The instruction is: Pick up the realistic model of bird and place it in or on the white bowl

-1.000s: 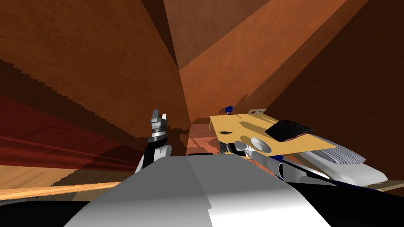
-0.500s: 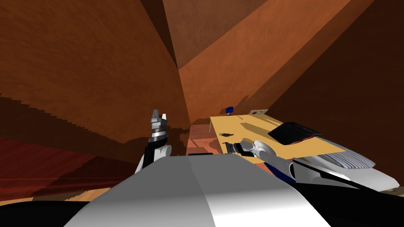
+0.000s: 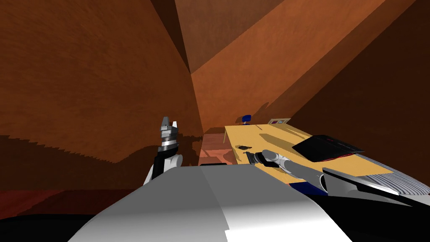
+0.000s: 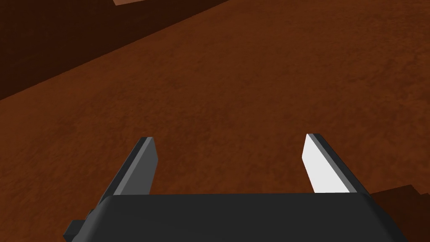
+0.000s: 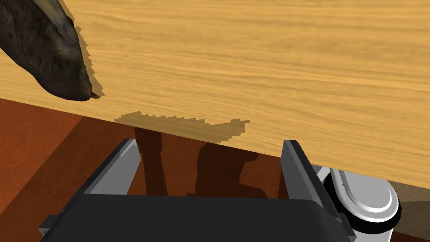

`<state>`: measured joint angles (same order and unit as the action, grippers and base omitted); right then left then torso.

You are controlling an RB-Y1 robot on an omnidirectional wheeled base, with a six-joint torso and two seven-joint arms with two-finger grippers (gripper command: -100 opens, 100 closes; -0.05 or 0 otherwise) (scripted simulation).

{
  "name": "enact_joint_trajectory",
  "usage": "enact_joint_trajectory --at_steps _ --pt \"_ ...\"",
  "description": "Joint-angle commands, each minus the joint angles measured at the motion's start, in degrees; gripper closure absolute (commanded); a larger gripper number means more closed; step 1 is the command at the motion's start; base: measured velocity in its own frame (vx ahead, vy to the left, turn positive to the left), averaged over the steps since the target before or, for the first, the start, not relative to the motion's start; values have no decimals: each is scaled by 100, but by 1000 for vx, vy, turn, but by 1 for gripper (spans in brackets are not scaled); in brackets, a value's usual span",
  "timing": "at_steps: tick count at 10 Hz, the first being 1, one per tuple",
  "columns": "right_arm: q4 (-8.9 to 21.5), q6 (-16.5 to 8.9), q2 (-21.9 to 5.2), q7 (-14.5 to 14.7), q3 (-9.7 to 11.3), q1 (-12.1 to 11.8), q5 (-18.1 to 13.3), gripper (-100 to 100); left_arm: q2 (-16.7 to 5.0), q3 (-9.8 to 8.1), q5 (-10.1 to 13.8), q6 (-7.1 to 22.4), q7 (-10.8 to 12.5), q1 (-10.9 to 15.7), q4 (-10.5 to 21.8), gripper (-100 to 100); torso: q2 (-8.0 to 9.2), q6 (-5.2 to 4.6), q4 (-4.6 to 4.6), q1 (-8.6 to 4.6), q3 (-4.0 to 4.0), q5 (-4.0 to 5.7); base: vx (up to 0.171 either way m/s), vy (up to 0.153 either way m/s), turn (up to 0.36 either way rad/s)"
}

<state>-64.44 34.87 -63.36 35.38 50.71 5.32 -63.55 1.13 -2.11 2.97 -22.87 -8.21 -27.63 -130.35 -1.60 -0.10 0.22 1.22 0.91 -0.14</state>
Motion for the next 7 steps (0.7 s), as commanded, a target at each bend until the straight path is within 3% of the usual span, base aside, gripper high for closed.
enact_joint_trajectory --at_steps 1,7 --pt "-3 -9 -92 -3 10 2 -44 -100 0 0 0 0 0 0 0 0 0 0 0 0 0 0 76 0 -2" --pt "206 -119 -384 59 51 -92 -275 -100 0 0 0 0 0 0 0 0 -10 3 2 3 6 0 107 1 50"
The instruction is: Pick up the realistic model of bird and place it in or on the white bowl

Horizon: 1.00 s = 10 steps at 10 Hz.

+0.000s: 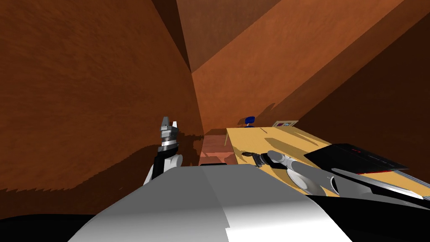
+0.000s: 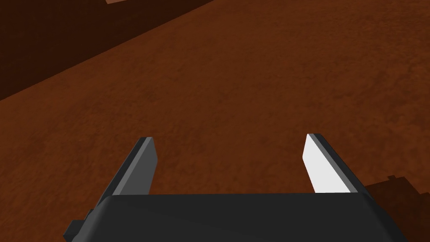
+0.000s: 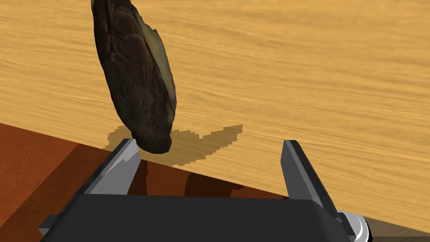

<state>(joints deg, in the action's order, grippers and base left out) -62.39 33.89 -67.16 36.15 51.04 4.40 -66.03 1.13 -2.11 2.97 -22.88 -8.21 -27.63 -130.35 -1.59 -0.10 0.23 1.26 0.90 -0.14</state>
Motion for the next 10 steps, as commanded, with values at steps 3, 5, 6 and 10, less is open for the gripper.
enact_joint_trajectory --at_steps 3,5,6,10 --pt "111 -80 -90 9 47 -75 -133 -100 0 0 0 0 0 0 0 0 7 0 -2 0 -4 0 78 1 20" --pt "166 -108 -117 21 68 -122 -183 -100 0 0 0 0 0 0 0 0 -1 -1 -1 0 0 0 95 1 9" --pt "220 -135 -134 32 91 -173 -229 -100 0 0 0 0 0 0 0 0 3 1 -1 1 -2 0 105 7 83" --pt "466 -243 -123 78 231 -473 -429 -100 0 0 0 0 0 -1 0 0 -20 0 4 1 11 0 131 5 48"
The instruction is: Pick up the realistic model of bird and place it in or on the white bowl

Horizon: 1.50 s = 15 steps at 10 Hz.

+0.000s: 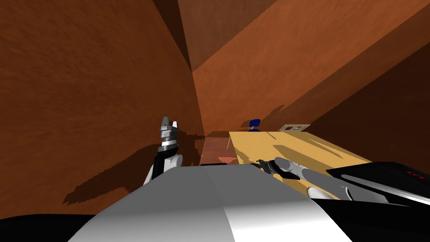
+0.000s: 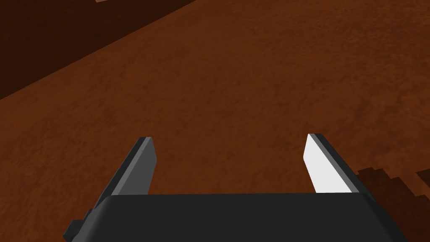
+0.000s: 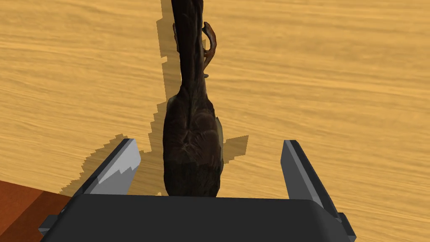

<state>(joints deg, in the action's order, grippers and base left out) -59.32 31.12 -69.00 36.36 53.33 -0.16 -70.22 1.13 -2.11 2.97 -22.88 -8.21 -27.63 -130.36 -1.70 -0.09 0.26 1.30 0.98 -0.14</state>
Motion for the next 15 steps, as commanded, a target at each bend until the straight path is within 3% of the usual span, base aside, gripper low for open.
enact_joint_trajectory --at_steps 1,2,3,4,8,9,10,14,15 --pt "159 34 60 57 2 -18 -10 -100 0 0 0 0 0 0 0 0 0 0 0 0 0 0 54 8 57" --pt "39 -7 -2 -14 11 -33 -16 -100 0 0 0 0 0 1 0 0 19 -1 -4 1 -11 0 16 1 13" --pt "48 -2 -1 -5 9 -35 -14 0 0 0 0 0 0 1 0 0 35 -2 -8 0 -20 0 5 0 -1" --pt "126 -125 181 30 3 -58 -17 -100 0 0 0 0 0 1 0 0 43 -2 -10 -1 -25 0 -16 -43 40" --pt "283 -369 546 103 -9 -106 -23 -100 0 0 0 0 0 1 1 0 61 -4 -14 -30 -36 7 -31 -71 33" --pt "256 -318 475 104 -21 -114 -7 -100 0 0 0 0 0 2 1 0 61 -3 -14 -29 -36 7 -14 -32 10" --pt "265 -328 487 121 -23 -116 -5 100 0 0 0 0 0 1 1 0 57 -3 -14 -17 -34 4 -1 -7 6" --pt "262 -334 481 121 -33 -103 -4 100 0 0 0 0 0 1 0 0 55 -11 -6 -9 -29 8 0 0 0" --pt "262 -334 481 120 -33 -103 -4 0 0 0 0 0 0 1 0 0 55 -11 -6 -9 -29 7 0 0 0"
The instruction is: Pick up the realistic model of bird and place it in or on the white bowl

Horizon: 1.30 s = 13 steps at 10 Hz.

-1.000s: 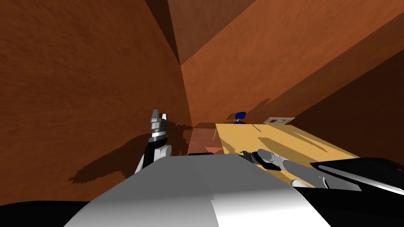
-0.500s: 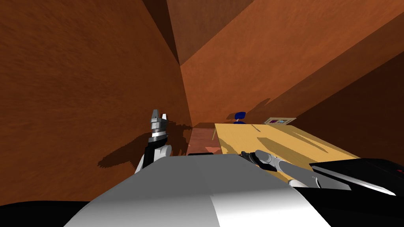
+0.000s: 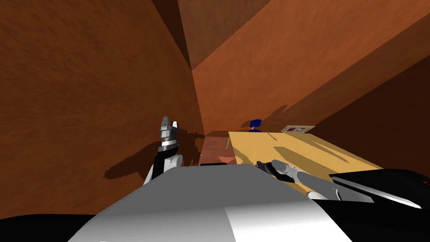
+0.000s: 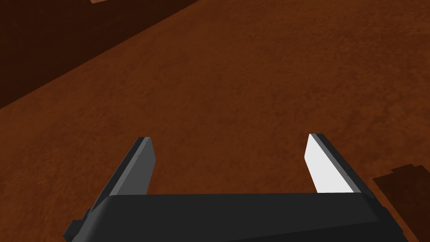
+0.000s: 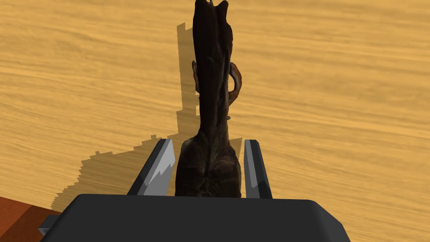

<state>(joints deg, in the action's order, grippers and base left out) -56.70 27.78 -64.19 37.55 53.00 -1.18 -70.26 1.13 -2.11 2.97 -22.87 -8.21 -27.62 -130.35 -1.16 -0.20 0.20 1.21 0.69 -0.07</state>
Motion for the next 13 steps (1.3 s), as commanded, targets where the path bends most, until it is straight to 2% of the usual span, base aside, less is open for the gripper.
enact_joint_trajectory --at_steps 1,4,5,6,7,13 --pt "-84 128 -178 -65 32 28 -16 100 0 0 0 0 0 0 0 0 0 0 0 0 0 0 26 48 -50" --pt "-215 332 -482 -126 43 68 -11 100 1 1 0 0 0 0 0 0 -17 1 5 37 10 -10 42 82 -43" --pt "-261 237 -443 -166 69 49 -43 100 1 1 0 0 0 0 0 0 -18 3 6 38 12 -12 18 33 -9" --pt "-278 246 -459 -197 77 53 -50 0 0 0 0 0 0 0 0 0 -13 2 5 22 9 -6 3 8 1" --pt "-220 231 -592 -155 -3 127 -32 100 0 0 0 0 0 0 0 0 -7 1 4 11 5 -4 -91 30 66" --pt "-53 199 -868 -49 -207 308 45 100 0 0 0 0 0 2 0 0 73 -7 -18 4 -43 -9 -142 4 24"
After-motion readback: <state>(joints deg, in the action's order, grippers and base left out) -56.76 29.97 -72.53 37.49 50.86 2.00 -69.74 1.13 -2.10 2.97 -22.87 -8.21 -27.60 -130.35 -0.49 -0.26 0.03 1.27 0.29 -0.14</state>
